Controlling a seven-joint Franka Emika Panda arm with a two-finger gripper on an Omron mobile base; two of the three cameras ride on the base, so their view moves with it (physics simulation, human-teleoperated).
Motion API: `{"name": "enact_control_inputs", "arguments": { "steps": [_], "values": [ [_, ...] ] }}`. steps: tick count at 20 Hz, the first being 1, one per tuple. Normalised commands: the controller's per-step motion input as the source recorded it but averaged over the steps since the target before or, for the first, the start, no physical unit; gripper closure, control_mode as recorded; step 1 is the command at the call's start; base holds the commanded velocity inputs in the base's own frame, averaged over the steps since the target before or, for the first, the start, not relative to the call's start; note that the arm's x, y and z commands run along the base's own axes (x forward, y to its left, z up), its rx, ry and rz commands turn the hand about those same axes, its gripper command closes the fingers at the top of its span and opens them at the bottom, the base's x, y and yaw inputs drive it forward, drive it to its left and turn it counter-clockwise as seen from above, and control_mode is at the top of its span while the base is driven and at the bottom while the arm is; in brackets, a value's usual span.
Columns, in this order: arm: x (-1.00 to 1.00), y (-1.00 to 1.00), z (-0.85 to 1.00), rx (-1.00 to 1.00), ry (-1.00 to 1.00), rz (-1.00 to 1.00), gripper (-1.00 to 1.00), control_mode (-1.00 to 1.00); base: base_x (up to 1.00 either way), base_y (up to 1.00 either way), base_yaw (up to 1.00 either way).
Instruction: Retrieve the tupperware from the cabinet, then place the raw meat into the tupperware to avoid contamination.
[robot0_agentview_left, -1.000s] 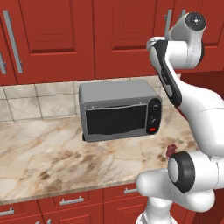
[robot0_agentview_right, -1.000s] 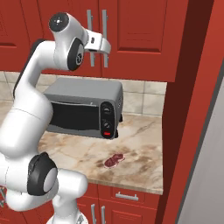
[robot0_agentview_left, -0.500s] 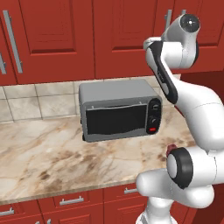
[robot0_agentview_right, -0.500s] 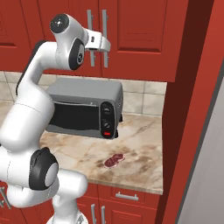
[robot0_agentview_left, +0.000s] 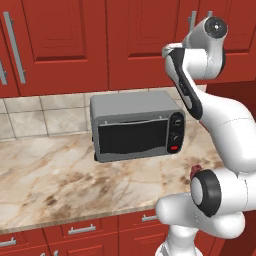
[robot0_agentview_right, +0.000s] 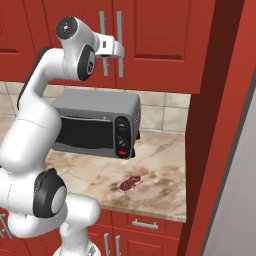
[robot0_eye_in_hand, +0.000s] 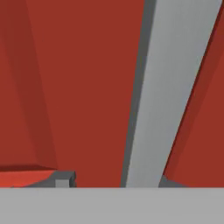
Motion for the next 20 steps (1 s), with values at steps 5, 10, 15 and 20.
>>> {"name": "enact_control_inputs", "arguments": {
  "steps": [5, 10, 15, 20],
  "values": [
    [0.03, 0.07, -0.06, 0.0, 0.0, -0.05, 1.0, -1.0, 0.0, 0.0, 0.0],
    [-0.03, 0.17, -0.04, 0.0, 0.0, -0.09, 1.0, -1.0, 0.0, 0.0, 0.0],
    [-0.1, 0.26, -0.02, 0.0, 0.17, -0.21, 1.0, -1.0, 0.0, 0.0, 0.0],
    [-0.44, 0.38, -0.04, 0.0, 0.08, -0.23, 1.0, -1.0, 0.0, 0.0, 0.0]
  ]
}}
